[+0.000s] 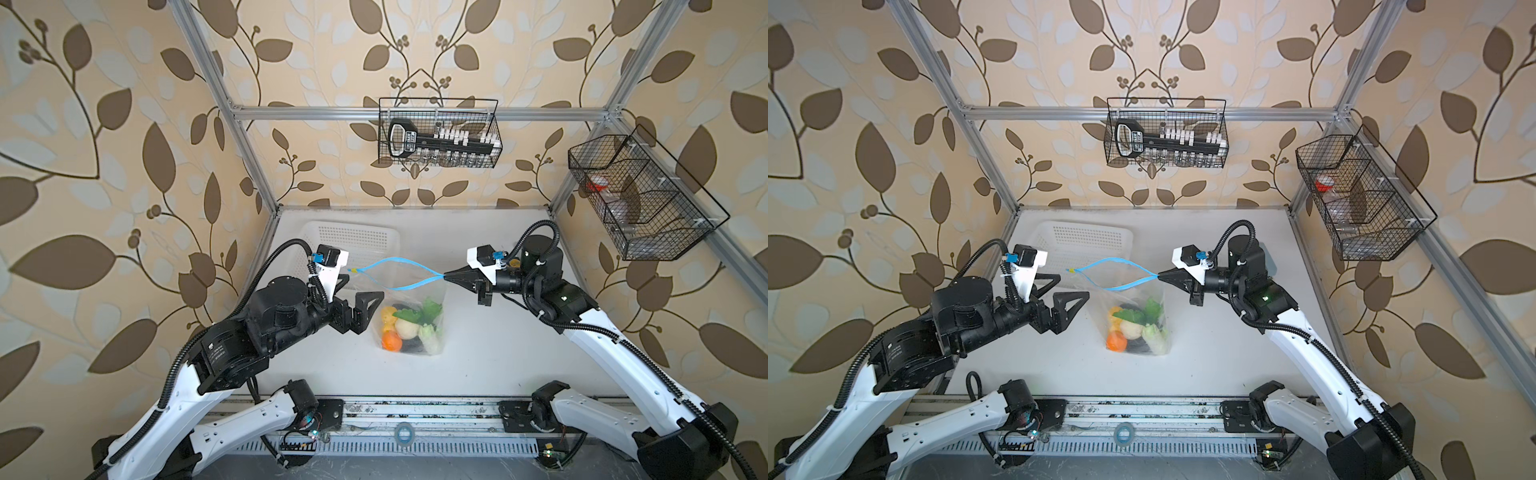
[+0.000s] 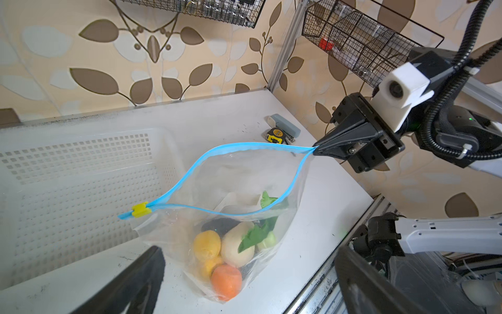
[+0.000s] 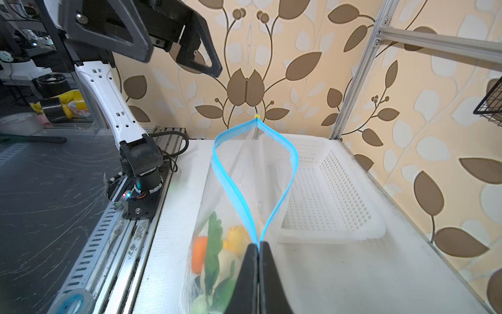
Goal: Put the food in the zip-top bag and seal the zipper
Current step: 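Draw the right gripper away from the left gripper, stretching the zipper taut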
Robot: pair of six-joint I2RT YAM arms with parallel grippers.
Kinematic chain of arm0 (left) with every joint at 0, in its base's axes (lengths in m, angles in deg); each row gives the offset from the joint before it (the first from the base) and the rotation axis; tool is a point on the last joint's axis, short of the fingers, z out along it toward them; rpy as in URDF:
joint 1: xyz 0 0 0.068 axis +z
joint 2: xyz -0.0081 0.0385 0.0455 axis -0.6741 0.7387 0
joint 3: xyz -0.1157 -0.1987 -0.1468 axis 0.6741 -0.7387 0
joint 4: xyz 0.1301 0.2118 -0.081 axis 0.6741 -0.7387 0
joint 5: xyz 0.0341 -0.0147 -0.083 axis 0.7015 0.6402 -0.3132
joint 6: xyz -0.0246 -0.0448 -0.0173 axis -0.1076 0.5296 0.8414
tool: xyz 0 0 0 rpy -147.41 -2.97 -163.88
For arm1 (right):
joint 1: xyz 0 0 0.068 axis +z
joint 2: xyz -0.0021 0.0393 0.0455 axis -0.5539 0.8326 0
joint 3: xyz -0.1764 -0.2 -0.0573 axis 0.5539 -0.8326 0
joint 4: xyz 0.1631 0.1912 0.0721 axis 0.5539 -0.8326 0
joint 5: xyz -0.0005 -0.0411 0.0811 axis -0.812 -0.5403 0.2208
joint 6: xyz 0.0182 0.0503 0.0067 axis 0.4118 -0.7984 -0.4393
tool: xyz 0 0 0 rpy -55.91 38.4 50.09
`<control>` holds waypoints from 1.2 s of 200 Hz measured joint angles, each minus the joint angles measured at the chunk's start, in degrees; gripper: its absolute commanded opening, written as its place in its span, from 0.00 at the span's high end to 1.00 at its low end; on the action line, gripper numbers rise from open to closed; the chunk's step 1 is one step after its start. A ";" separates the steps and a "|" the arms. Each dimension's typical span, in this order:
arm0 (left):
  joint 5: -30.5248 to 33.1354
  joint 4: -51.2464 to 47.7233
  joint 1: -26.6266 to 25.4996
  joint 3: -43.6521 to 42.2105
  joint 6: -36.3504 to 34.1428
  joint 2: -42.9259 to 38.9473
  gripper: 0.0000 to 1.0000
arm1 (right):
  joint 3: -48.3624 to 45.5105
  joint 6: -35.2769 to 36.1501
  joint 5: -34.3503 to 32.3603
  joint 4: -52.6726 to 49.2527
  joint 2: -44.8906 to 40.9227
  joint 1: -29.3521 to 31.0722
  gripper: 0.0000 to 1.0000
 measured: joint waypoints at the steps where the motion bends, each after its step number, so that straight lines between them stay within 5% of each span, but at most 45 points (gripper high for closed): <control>1: -0.15 0.00 0.28 0.00 -0.04 0.09 0.01 | 0.00 0.02 0.13 0.00 0.02 -0.09 1.00; 45: -17.97 4.87 20.02 -0.26 -0.68 7.96 0.01 | -0.02 0.61 3.34 0.24 0.42 -2.08 1.00; 111: -37.97 17.49 36.72 -2.97 -0.26 11.50 0.01 | -0.48 0.59 10.23 3.13 2.84 -6.10 1.00; 153: -45.92 21.99 37.94 -9.22 1.62 12.28 0.01 | -0.44 1.53 14.58 4.39 4.87 -9.31 1.00; 240: -50.47 27.87 37.94 -15.69 1.49 10.32 0.01 | 11.69 13.84 17.49 -9.09 14.49 -11.69 1.00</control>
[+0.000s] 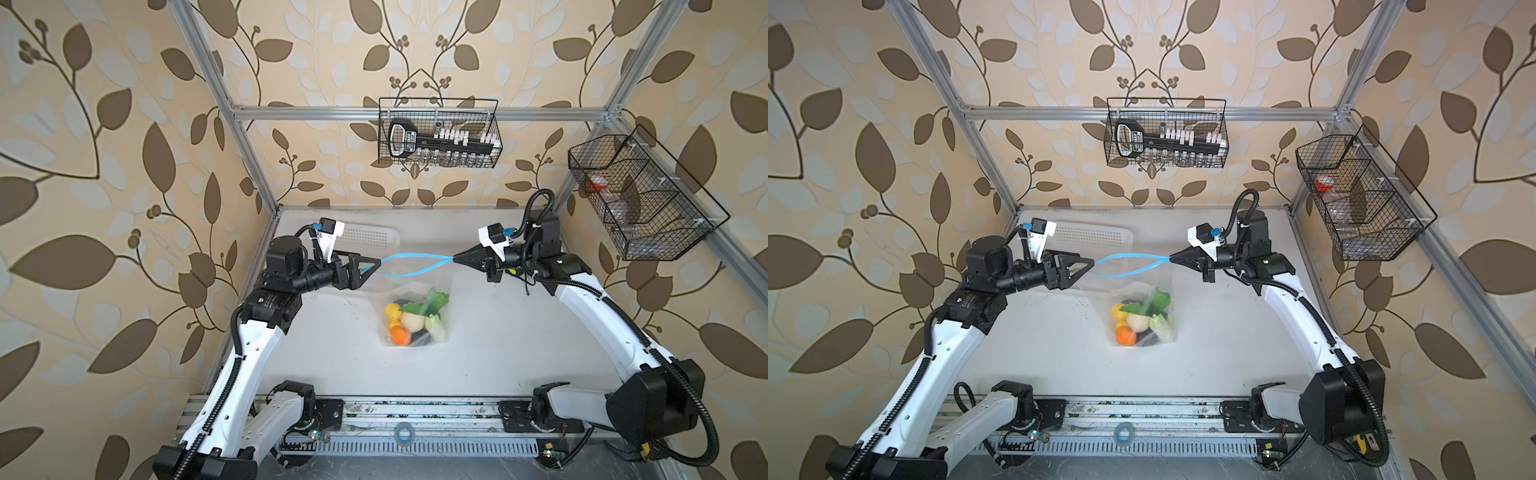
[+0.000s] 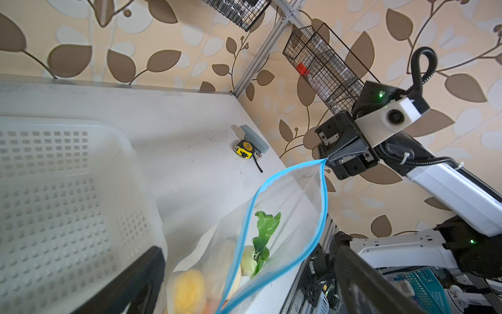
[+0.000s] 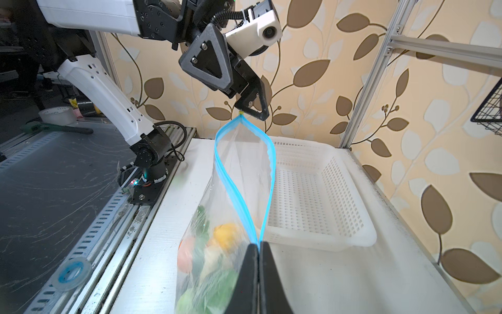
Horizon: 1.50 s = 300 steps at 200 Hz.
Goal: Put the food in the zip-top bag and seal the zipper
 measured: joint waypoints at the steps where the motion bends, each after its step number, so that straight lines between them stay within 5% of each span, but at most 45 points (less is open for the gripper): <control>1: 0.00 0.02 0.00 -0.04 0.00 0.00 0.01 | 0.15 0.20 0.00 -0.22 0.09 0.00 1.00; 82: -1.38 0.26 0.00 -4.42 0.46 -4.92 0.09 | 2.69 4.28 0.22 -4.87 3.19 -0.42 1.00; 147: -1.29 -2.58 -0.02 -5.64 0.46 -7.15 0.29 | 4.48 3.96 0.20 -5.01 4.50 -0.76 1.00; 225: -1.36 -4.72 -0.07 -6.38 0.70 -7.50 0.46 | 3.69 -2.93 0.24 1.99 4.48 -2.32 1.00; 300: -1.51 -4.72 -0.11 -7.72 0.79 -8.79 0.47 | 2.95 -8.63 0.20 7.93 4.48 -3.17 1.00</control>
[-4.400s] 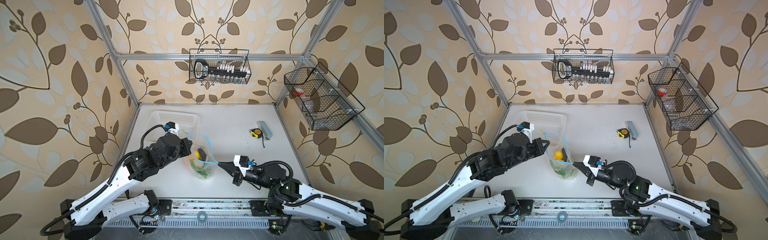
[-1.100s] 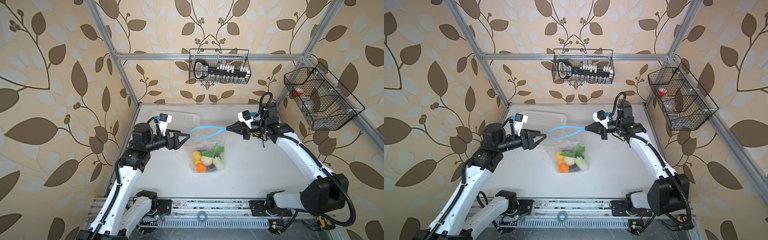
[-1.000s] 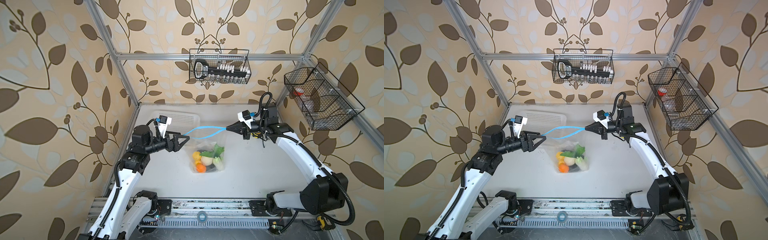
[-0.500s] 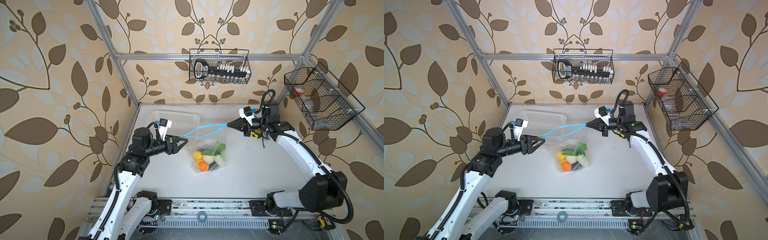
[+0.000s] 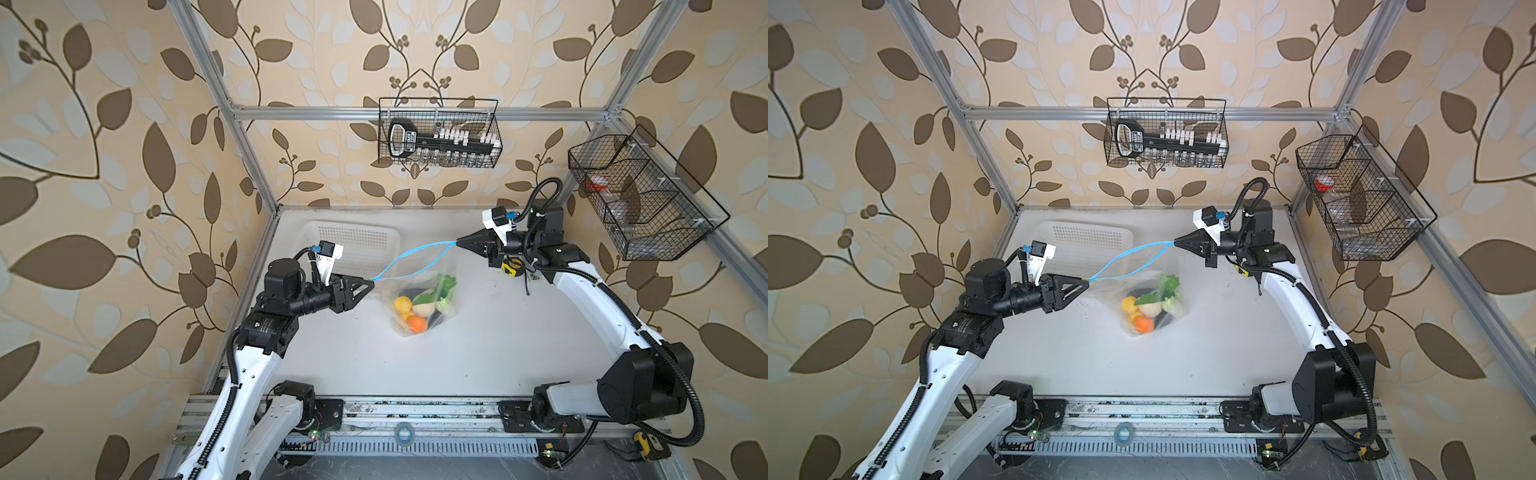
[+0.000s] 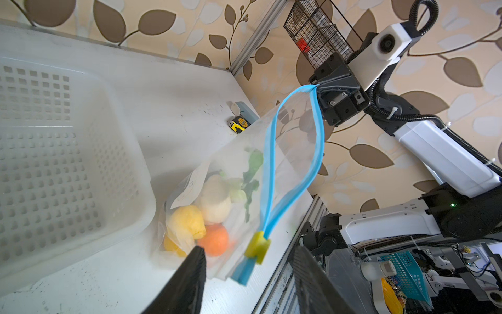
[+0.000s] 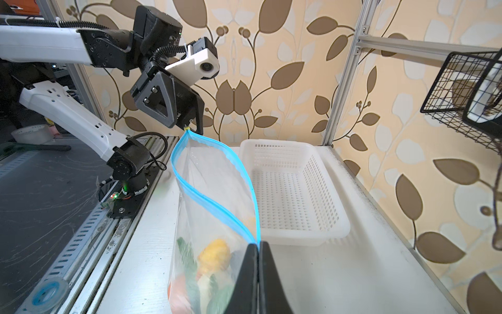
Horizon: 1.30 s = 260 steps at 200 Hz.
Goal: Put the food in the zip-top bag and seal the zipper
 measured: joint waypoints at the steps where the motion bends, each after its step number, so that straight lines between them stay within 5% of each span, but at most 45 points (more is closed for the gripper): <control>1: 0.00 0.02 0.00 -0.04 0.00 0.00 0.47 | 0.00 -0.11 0.00 0.07 0.00 0.00 1.00; 58: -0.20 2.64 -1.25 -0.52 0.37 1.81 0.42 | -0.11 -3.67 -0.07 3.34 0.13 0.00 1.00; 101: 3.65 3.39 -9.38 -0.76 -1.75 0.90 0.35 | -0.11 -5.77 -0.24 5.16 0.87 0.00 1.00; 153: 8.17 1.86 -12.74 -0.94 -7.26 0.63 0.54 | -0.11 -6.86 -0.26 5.99 1.57 0.00 1.00; 225: 10.84 -2.47 -12.74 -0.90 -11.23 3.37 0.63 | -0.11 -7.85 -0.26 6.54 2.69 -0.44 1.00; 260: 11.34 -2.45 -12.74 -0.87 -12.31 1.64 0.81 | -0.11 -8.35 -0.26 6.86 3.19 -0.44 1.00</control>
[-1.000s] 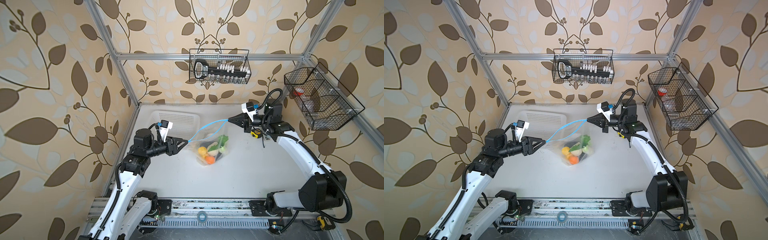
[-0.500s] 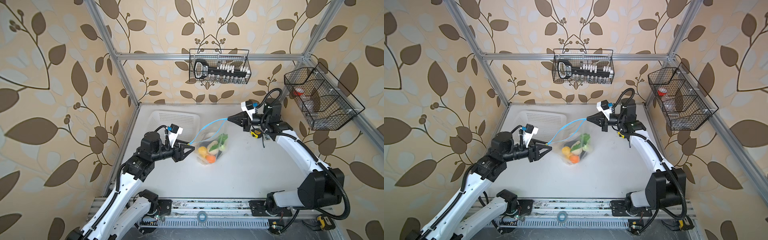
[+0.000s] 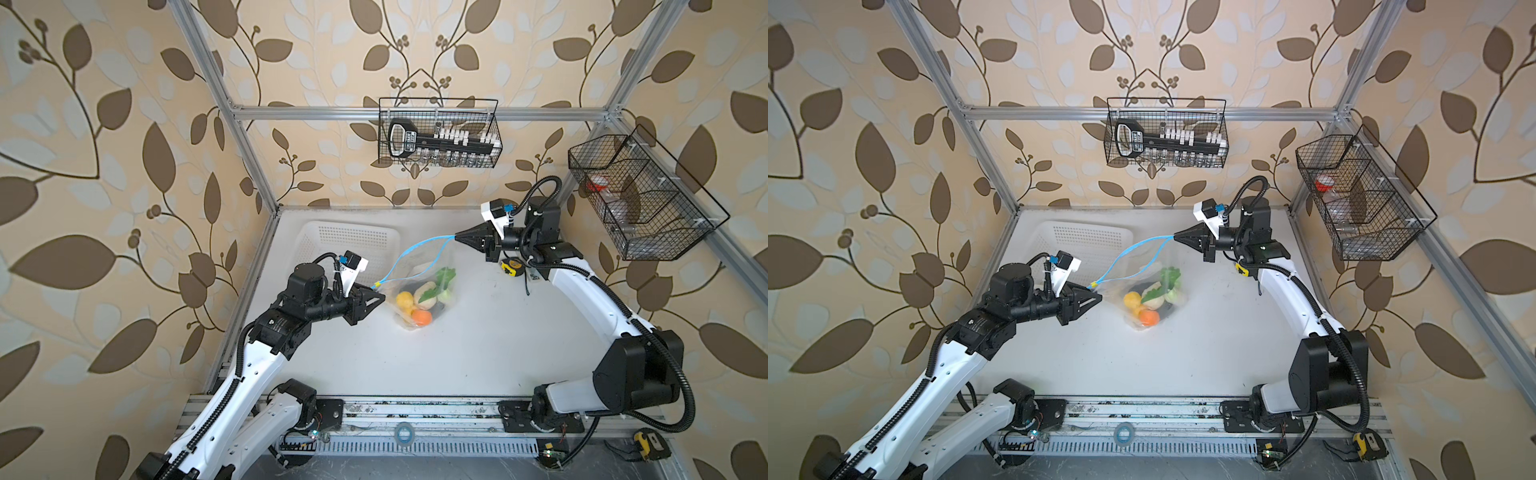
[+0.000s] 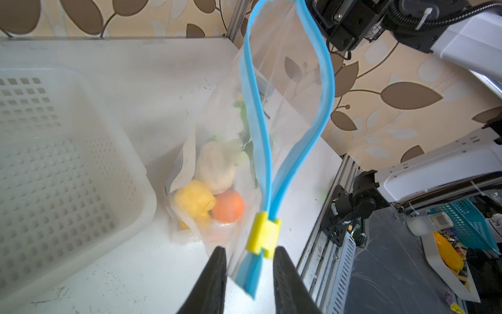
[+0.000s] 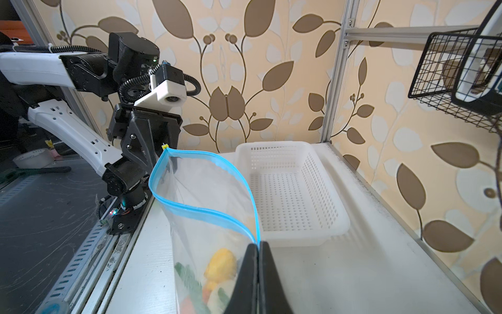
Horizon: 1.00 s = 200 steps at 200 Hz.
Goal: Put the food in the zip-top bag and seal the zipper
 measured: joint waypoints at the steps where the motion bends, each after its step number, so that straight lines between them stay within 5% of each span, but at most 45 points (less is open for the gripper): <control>1: 0.00 0.00 -0.02 0.00 -0.33 0.02 0.82 | 0.00 -0.02 0.00 0.00 0.00 0.00 1.00; 67: 0.35 0.48 -0.02 1.01 -0.46 0.42 0.85 | 0.00 -0.44 -0.22 0.13 0.00 0.02 1.00; 96: 0.48 1.03 -0.02 1.84 -0.94 0.52 1.00 | 0.00 -0.44 -0.31 0.13 0.00 0.02 1.00; 188: 0.48 -2.34 -0.09 5.60 -0.94 0.72 1.00 | 0.02 2.84 -1.33 -5.01 -0.63 0.02 1.00; 200: 0.48 -3.19 -0.39 6.23 -0.96 0.50 1.00 | 0.02 4.04 -1.38 -7.32 -1.18 0.07 0.78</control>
